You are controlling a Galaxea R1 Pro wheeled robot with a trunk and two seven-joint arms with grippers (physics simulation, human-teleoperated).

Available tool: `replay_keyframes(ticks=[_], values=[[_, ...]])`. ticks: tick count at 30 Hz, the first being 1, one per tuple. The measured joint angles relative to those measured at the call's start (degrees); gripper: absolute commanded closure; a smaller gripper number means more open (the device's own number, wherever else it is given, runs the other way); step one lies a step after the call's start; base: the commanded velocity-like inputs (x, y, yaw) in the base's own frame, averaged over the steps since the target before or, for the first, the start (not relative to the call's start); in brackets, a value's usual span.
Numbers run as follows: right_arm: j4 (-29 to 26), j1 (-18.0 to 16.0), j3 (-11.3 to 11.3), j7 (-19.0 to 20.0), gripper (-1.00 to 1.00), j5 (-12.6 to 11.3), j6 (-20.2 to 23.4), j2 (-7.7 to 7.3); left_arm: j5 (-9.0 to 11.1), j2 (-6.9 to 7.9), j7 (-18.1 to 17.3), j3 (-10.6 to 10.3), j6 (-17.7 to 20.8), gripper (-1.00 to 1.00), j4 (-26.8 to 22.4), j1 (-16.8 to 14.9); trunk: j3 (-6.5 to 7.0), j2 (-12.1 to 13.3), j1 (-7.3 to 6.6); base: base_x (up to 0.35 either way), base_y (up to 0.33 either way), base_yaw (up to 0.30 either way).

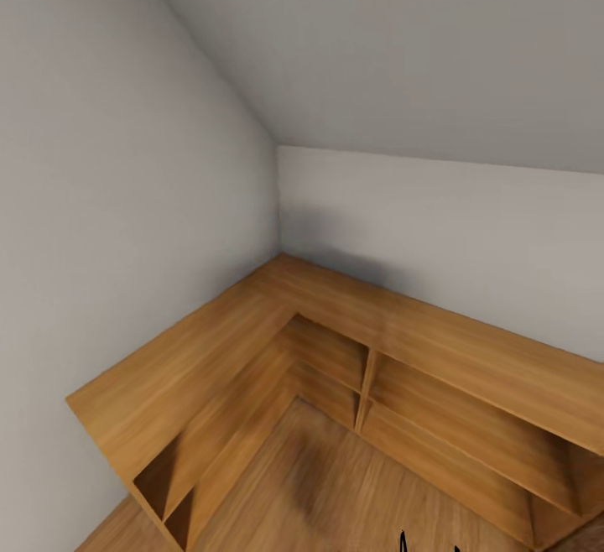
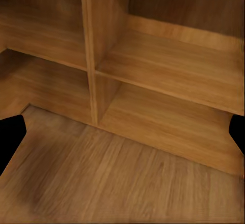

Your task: In the bedroom, organize the workspace by keeping the computer under the desk, ensuring the monitor is on the desk, placing the keyboard on the desk next to the monitor, placing the mouse on the desk next to the keyboard, moving the folder from the swivel chair onto the desk next to the mouse, stacking the notebook on top of the folder with the pen on top of the notebook, and positioning the swivel chair next to the desk.

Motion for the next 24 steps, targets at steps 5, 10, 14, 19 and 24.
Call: replay_keyframes(ticks=[5,10,14,19,24], values=[[0.0,0.0,0.0,0.1,-1.00,0.0,0.0,-0.04,0.0,0.05,0.1,0.1,-0.4,-1.00,0.0,0.0,0.00,0.0,0.00,0.000,0.000,-0.300],[0.0,0.0,0.1,0.1,-1.00,0.0,0.0,-0.04,0.0,0.02,0.1,0.1,-0.5,-1.00,0.0,0.0,0.00,0.0,0.00,0.000,0.000,-0.300],[0.0,0.0,0.1,0.2,-1.00,0.0,0.1,0.00,0.0,0.01,0.1,0.0,-0.4,-1.00,0.0,0.0,0.00,0.0,0.00,0.003,0.018,-0.300],[0.0,0.0,0.1,0.3,-1.00,0.0,0.1,0.03,-0.1,0.00,0.0,-0.1,-0.4,-1.00,0.0,0.0,0.00,0.0,-0.02,0.131,0.144,-0.300],[0.0,0.0,0.1,0.3,-1.00,0.0,0.1,0.04,-0.1,0.00,0.0,-0.2,-0.4,-1.00,0.0,0.0,0.00,0.0,-0.02,0.237,0.213,-0.300]])
